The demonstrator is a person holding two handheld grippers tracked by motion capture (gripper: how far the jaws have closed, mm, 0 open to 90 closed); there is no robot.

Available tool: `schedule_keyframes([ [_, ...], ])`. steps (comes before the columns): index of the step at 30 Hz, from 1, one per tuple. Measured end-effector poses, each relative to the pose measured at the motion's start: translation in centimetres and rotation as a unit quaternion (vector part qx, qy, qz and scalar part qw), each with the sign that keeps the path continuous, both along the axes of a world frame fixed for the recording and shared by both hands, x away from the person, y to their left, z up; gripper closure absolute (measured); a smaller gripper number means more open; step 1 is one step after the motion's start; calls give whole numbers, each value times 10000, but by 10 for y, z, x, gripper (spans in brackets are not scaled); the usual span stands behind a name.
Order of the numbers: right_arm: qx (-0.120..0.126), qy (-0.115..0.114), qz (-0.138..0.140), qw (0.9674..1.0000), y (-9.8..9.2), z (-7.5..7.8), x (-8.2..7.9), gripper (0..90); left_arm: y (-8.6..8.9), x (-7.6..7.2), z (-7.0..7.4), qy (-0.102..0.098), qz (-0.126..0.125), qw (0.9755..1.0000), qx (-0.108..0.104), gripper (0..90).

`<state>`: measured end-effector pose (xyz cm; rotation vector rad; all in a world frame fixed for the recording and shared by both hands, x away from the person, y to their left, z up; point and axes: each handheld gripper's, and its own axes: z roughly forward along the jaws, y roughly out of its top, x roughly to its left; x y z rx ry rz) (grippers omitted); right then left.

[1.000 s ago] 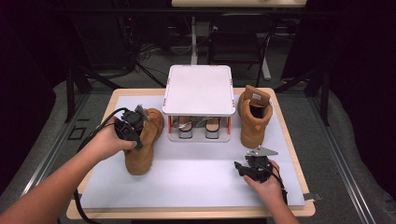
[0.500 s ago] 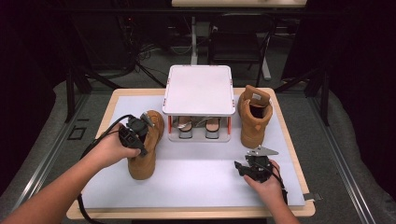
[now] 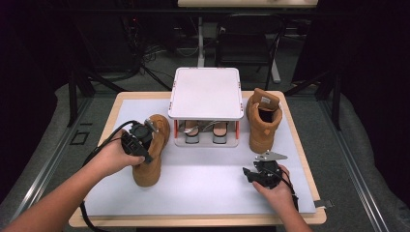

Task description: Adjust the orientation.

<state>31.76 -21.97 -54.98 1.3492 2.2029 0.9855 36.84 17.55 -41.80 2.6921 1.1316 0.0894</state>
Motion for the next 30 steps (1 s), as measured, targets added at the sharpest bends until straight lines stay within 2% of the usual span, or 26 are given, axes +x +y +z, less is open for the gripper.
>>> schedule_keyframes([
  [5,-165,27,68,9998,2,9,1,498,3,-3,4,-86,-17,9998,-163,664],
  [9,-237,375,162,9989,3,16,7,516,7,-3,6,-132,-11,9998,-180,624],
  [12,-455,618,339,9965,4,23,11,520,9,-4,7,-200,-5,9996,-196,599],
  [14,-467,903,487,9936,4,28,14,520,11,-5,7,-302,-42,9993,-219,579],
  [16,-593,1124,643,9898,6,34,16,519,12,-5,8,-298,-27,9993,-239,576],
  [22,-969,1517,889,9796,10,43,19,512,14,-4,9,-285,0,9992,-296,563],
  [26,-1187,1882,1060,9692,12,51,21,510,15,-4,8,-297,20,9990,-341,544],
  [29,-1196,2058,1050,9656,14,58,22,510,16,-3,8,-294,37,9988,-390,535],
  [30,-1264,2061,1079,9643,14,62,23,510,16,-3,8,-286,46,9988,-395,530],
])
